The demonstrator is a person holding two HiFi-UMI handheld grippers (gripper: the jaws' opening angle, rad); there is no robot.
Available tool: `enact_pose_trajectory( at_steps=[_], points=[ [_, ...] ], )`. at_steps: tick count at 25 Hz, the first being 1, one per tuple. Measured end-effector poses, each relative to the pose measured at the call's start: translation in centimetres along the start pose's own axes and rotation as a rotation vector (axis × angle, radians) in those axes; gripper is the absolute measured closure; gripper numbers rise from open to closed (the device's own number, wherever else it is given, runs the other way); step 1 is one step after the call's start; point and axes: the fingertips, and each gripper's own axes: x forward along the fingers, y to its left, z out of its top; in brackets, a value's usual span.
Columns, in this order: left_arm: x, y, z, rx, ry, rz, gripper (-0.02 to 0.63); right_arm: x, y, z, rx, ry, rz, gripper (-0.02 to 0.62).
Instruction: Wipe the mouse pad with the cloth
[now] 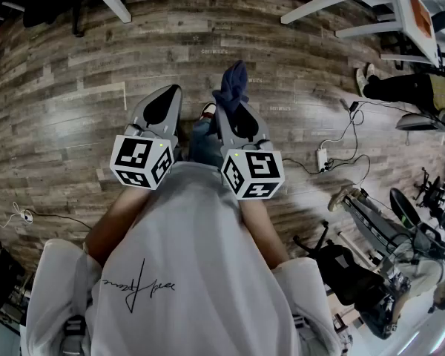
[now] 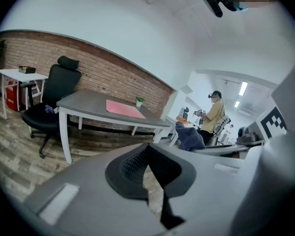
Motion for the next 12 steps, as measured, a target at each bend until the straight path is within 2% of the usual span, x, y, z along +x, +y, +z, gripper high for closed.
enact_pose_trajectory(
  at_steps=[7, 12],
  points=[
    [4.4, -2.6, 3.7, 0.044, -0.004, -0.003, 0.606, 0.6, -4.3, 4.3, 0.005, -0.038, 0.038, 0.477],
    [8.3, -4.4, 4.8, 0.096, -0.014, 0.015, 0.604, 2.4, -7.7, 6.4, 0.025, -0.058, 0.113, 0.476]
  ],
)
